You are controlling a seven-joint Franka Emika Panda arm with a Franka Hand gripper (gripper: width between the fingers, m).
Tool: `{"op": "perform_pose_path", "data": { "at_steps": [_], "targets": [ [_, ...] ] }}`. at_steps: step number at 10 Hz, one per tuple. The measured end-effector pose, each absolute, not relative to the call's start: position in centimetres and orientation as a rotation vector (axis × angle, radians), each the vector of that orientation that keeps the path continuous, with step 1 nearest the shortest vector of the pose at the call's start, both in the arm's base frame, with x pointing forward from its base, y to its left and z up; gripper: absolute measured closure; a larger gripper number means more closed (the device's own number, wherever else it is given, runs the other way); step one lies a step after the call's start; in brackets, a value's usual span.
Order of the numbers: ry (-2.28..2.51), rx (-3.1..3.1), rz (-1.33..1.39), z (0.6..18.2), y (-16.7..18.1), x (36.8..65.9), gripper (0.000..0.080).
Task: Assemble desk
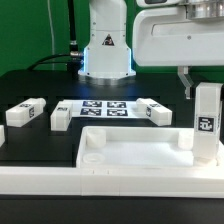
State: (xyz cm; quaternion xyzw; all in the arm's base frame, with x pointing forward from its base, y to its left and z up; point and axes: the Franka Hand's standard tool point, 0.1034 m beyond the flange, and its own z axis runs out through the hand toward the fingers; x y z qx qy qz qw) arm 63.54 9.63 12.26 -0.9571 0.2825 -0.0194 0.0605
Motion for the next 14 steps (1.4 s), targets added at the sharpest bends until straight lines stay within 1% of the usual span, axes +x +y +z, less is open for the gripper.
{"op": "perform_pose_path", "data": {
  "at_steps": [2, 4, 5, 6, 7, 8, 9, 10, 14],
  "targets": [
    [1.084, -2.806, -0.036, 12.24, 9.47, 63.55, 0.0509],
    [1.009, -2.835, -0.041, 12.23, 9.49, 63.54, 0.0509],
    [0.981, -2.846, -0.04, 12.21, 9.67, 63.48, 0.0315],
    [0.87, -2.883, -0.047, 12.2, 9.87, 63.43, 0.0205],
    [0.716, -2.927, -0.057, 12.2, 9.95, 63.42, 0.0205],
    [0.592, -2.957, -0.065, 12.2, 10.1, 63.4, 0.0161],
    [0.38, -3.002, -0.081, 12.21, 10.18, 63.4, 0.0153],
    [0.294, -3.014, -0.087, 12.21, 10.35, 63.38, 0.0153],
    [-0.306, -3.041, -0.119, 12.21, 10.24, 63.39, 0.015]
  ]
}}
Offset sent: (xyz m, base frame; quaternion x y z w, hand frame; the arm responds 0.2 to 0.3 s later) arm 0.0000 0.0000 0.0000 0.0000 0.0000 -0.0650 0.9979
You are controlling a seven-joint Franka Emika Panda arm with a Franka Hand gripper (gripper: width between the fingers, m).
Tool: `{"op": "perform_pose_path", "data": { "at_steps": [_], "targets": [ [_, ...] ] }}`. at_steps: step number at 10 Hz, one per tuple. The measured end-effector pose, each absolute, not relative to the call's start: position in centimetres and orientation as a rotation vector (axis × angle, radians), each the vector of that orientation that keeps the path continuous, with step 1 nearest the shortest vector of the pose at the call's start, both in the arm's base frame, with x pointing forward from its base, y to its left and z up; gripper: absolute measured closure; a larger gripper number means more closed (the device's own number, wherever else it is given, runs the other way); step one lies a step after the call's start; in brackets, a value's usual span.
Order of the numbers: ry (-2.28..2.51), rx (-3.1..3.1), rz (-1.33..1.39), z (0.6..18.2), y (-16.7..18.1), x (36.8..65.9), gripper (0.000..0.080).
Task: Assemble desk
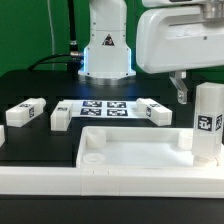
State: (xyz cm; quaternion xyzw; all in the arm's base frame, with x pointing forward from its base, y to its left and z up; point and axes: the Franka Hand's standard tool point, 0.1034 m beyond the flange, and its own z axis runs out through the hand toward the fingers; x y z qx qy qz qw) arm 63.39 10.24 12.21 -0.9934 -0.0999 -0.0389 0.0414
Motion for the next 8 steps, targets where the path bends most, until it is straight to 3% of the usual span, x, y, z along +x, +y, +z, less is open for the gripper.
{"op": "perform_pose_path", "data": {
  "at_steps": [5, 7, 8],
  "targets": [
    [-0.807, -2.98, -0.141, 12.1, 9.96, 63.44, 0.015],
    [-0.804, -2.98, -0.141, 12.09, 9.95, 63.44, 0.0373],
    [-0.792, -2.983, -0.14, 12.09, 9.96, 63.44, 0.0373]
  ]
}}
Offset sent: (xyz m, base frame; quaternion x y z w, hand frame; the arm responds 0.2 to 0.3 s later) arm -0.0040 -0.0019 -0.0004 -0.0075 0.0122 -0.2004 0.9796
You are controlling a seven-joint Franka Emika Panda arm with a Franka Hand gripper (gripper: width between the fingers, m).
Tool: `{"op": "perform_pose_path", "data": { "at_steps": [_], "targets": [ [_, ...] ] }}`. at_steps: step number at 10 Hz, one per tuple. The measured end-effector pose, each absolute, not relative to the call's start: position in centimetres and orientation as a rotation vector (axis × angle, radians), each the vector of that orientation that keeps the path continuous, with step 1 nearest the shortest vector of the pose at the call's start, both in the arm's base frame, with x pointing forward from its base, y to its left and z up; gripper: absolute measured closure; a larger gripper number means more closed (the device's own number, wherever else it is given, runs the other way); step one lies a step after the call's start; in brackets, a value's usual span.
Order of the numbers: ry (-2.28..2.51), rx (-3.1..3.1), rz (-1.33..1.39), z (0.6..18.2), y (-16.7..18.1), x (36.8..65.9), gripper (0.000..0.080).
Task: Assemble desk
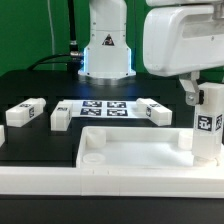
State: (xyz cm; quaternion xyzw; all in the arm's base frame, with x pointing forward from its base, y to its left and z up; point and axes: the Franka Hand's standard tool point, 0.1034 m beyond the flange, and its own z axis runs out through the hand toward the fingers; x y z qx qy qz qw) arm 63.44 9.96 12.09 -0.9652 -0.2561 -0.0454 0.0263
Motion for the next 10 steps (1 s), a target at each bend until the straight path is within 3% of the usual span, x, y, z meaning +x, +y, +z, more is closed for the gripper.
{"op": "perform_pose_path", "data": {
  "at_steps": [1, 5, 10],
  "targets": [
    [-0.768, -2.988, -0.14, 12.09, 9.96, 63.44, 0.0511],
    [-0.472, -3.033, -0.131, 12.11, 9.88, 63.48, 0.0511],
    [0.345, -3.011, -0.091, 12.01, 9.57, 63.44, 0.051]
  ]
}}
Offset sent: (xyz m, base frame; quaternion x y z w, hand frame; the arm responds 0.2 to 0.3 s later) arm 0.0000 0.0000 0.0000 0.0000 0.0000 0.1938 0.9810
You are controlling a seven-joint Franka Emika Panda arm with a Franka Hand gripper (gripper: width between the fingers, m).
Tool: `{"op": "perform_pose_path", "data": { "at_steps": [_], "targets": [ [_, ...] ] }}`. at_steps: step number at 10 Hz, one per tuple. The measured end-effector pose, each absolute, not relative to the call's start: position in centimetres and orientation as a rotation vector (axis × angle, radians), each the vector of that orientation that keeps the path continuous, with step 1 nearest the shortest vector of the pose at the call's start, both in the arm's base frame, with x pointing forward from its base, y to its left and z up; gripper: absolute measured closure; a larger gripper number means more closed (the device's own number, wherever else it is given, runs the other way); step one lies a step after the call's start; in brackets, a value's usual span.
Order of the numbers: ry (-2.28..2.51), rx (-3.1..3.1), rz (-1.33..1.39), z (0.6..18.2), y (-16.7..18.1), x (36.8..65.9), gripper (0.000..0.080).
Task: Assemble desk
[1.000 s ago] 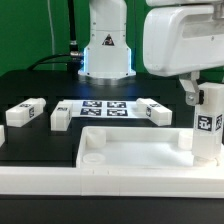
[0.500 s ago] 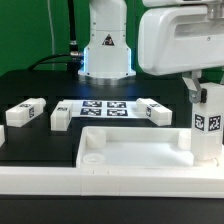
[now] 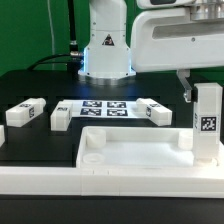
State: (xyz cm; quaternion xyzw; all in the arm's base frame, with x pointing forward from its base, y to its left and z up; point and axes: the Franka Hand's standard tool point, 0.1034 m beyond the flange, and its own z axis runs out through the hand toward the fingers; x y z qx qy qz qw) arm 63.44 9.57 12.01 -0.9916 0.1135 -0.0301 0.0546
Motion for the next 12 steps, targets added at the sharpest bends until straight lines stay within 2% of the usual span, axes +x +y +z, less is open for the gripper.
{"op": "perform_pose_path", "data": {
  "at_steps": [8, 10, 11, 12],
  "targets": [
    [1.316, -2.687, -0.007, 11.82, 9.5, 63.3, 0.0509],
    [1.339, -2.675, -0.005, 11.81, 9.54, 63.3, 0.0509],
    [1.28, -2.704, -0.01, 11.81, 9.54, 63.3, 0.033],
    [1.237, -2.725, -0.013, 11.79, 9.54, 63.3, 0.0213]
  ]
}}
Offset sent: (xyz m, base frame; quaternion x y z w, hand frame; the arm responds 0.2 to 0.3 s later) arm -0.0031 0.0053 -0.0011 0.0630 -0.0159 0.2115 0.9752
